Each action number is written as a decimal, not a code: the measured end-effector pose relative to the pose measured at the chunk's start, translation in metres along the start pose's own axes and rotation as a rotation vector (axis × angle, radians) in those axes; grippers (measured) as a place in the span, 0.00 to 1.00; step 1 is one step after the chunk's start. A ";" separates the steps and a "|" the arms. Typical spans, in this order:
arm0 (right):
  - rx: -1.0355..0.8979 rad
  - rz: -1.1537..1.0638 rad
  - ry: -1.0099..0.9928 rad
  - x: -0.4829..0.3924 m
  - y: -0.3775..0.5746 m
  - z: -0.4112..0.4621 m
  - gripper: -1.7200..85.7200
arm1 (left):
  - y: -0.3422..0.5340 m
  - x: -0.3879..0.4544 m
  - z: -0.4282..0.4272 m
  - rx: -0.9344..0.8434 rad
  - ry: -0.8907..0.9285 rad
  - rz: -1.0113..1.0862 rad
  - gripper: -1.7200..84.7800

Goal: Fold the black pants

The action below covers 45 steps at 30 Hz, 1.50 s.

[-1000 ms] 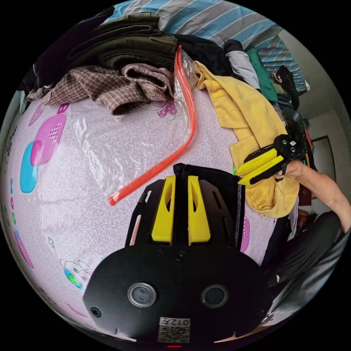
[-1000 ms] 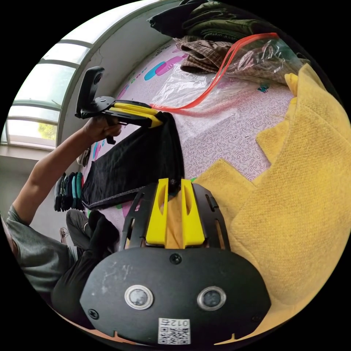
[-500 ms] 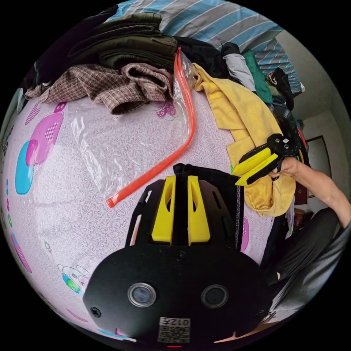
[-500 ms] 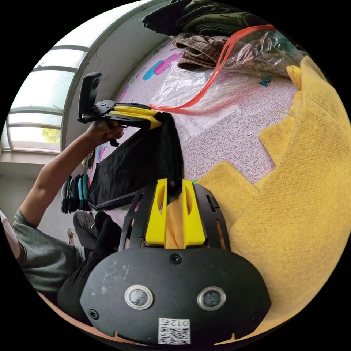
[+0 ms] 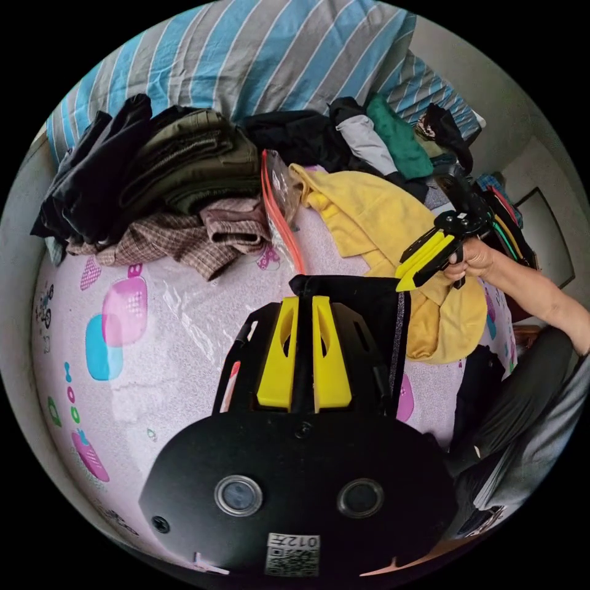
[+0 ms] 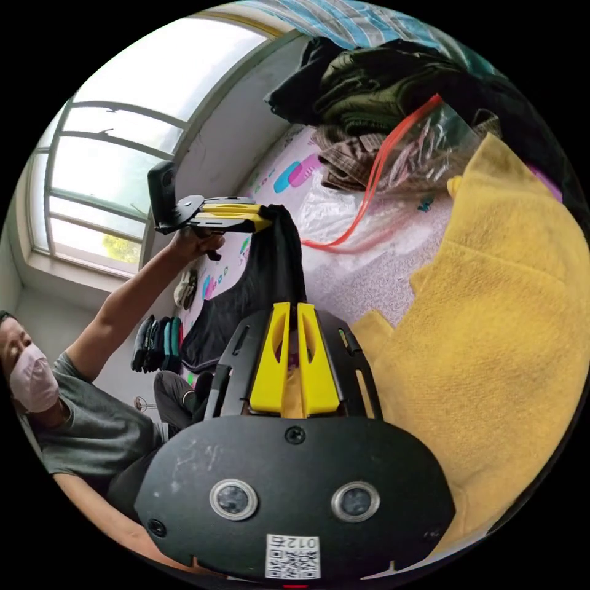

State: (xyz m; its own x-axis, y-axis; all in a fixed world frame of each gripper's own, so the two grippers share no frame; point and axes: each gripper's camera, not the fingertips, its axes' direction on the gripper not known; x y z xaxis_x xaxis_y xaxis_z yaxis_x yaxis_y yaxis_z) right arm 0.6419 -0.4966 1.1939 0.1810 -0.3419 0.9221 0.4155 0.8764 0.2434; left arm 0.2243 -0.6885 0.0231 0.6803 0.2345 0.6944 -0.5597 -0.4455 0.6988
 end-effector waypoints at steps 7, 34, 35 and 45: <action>-0.019 -0.224 -0.227 -0.083 0.006 -0.001 0.01 | 0.022 0.035 -0.109 0.039 -0.016 0.084 0.06; -0.618 -0.762 -0.424 -0.601 0.065 0.396 0.01 | 0.391 0.233 -0.527 0.149 -0.373 -0.162 0.06; -0.640 -0.766 -0.425 -0.619 0.071 0.423 0.01 | 0.400 0.237 -0.534 0.151 -0.381 -0.175 0.06; -0.798 -0.687 -0.487 -0.705 0.129 0.667 0.01 | 0.544 0.271 -0.602 0.106 -0.412 -0.438 0.05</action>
State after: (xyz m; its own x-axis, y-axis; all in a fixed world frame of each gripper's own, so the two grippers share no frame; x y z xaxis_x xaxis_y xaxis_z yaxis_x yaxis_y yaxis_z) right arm -0.0270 0.0833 0.7757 -0.5910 -0.3437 0.7298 0.7685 0.0351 0.6389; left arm -0.1810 -0.3475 0.6950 0.9756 0.0717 0.2077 -0.1504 -0.4714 0.8690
